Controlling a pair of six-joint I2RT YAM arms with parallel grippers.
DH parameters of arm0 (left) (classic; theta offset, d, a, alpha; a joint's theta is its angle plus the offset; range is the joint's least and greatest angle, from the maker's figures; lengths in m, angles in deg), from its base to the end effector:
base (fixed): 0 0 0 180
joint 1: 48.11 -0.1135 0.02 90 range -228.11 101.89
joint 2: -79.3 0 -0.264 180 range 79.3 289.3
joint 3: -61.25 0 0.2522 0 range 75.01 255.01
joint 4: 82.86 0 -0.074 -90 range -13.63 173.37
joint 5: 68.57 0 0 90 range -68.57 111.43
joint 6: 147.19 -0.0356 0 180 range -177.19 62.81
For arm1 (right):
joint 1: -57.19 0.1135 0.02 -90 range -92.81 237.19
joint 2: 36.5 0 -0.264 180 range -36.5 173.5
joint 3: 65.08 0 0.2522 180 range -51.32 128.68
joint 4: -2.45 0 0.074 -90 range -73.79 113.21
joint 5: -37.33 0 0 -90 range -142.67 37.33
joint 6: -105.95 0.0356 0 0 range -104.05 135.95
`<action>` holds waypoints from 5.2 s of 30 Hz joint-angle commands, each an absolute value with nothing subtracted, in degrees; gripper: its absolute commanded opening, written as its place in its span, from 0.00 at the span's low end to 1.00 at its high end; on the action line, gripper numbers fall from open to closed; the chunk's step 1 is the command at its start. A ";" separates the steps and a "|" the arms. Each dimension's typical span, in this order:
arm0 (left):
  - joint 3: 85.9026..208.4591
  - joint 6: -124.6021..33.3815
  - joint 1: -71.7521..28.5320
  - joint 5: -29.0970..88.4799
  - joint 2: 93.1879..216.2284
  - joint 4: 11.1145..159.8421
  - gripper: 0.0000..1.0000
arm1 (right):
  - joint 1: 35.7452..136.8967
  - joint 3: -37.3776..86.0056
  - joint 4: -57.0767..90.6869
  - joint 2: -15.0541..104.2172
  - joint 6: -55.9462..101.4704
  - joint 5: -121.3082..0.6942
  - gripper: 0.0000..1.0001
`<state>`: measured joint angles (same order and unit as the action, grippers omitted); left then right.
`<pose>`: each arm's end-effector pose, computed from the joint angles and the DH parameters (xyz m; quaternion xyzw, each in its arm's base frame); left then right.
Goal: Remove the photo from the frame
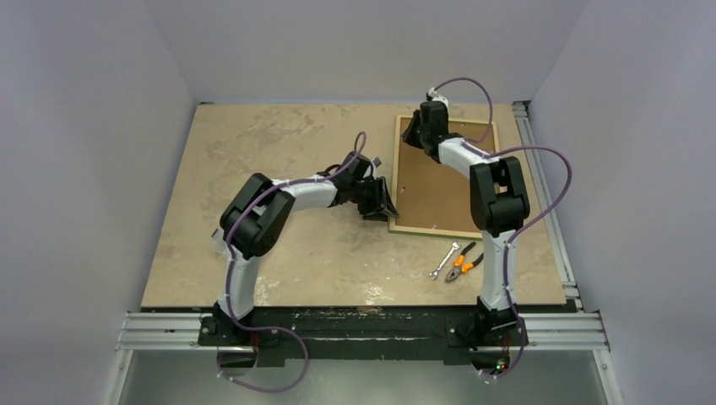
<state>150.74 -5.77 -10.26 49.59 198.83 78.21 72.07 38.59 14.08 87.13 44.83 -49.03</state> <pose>0.3352 -0.2818 0.1375 -0.0227 0.9122 -0.4010 0.0818 0.4805 0.1253 0.1898 0.1217 0.8640 0.1560 0.4629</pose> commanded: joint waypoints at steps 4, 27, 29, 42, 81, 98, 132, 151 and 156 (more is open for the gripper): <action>150.06 -7.31 -10.35 49.13 200.13 77.72 0.35 | 71.87 47.86 20.66 91.38 44.86 -46.84 0.00; 150.64 -5.95 -10.40 49.80 200.98 78.24 0.15 | 70.96 50.46 38.63 91.85 56.29 -59.17 0.00; 150.89 -5.93 -10.35 49.35 201.01 77.60 0.15 | 70.92 51.59 41.30 92.09 56.13 -57.98 0.00; 149.91 -6.60 -10.17 47.93 198.80 76.68 0.28 | 67.36 44.29 39.55 85.89 56.65 -59.99 0.00; 118.06 15.33 -11.72 55.44 160.01 91.26 0.82 | 92.04 -21.10 8.50 22.74 45.28 -77.92 0.00; 110.28 29.90 -12.21 50.54 163.41 113.82 0.00 | 100.73 -21.23 3.20 23.80 47.60 -66.82 0.00; 99.18 64.25 -11.91 40.08 173.39 150.95 0.00 | 101.30 -33.78 -34.56 29.56 73.40 -49.10 0.35; 99.84 62.65 -11.34 40.04 172.00 148.24 0.00 | 102.45 -30.38 -31.57 34.29 72.66 -49.66 0.01; 99.82 59.39 -11.22 41.23 170.81 146.03 0.20 | 102.64 -28.46 -19.95 30.49 70.12 -42.97 0.00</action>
